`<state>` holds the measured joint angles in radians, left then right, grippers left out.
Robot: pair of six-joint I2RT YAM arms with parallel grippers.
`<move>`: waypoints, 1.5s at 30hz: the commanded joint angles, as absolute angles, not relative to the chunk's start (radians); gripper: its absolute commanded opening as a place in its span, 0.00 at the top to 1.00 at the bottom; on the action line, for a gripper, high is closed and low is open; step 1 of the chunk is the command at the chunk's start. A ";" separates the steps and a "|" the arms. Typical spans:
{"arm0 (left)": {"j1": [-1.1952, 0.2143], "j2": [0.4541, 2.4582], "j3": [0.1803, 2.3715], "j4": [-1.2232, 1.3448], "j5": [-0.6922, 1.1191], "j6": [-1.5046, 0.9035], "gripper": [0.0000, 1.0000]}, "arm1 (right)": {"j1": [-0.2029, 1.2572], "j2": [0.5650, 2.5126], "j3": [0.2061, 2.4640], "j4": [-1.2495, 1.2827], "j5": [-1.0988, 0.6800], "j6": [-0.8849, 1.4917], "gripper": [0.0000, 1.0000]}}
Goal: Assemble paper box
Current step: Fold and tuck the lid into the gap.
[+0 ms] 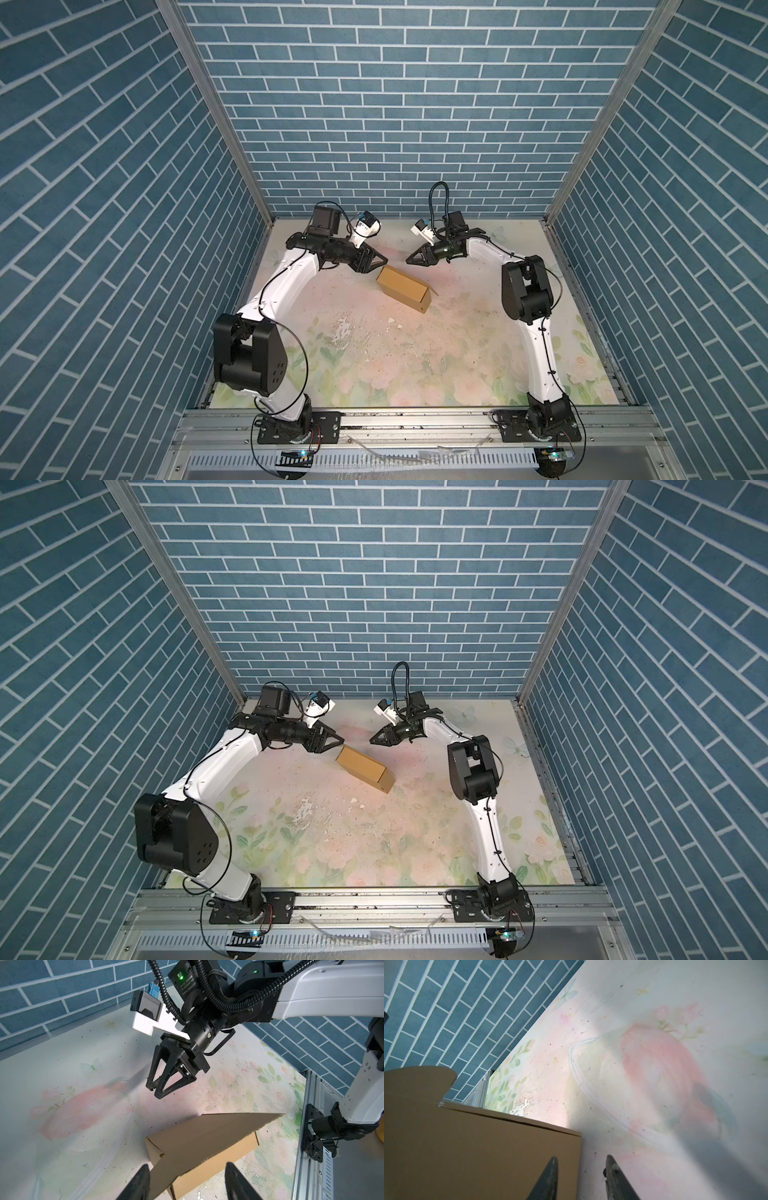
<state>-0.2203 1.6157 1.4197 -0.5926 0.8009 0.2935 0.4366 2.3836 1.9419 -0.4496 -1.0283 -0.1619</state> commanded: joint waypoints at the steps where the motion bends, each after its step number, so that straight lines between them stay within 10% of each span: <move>1: -0.218 1.649 1.422 -0.590 0.804 0.312 0.41 | 0.443 2.406 1.961 -0.491 -1.079 -0.193 0.62; 45: -0.272 1.754 1.478 -0.571 0.740 0.240 0.43 | 0.507 2.509 2.078 -0.533 -1.318 -0.211 0.65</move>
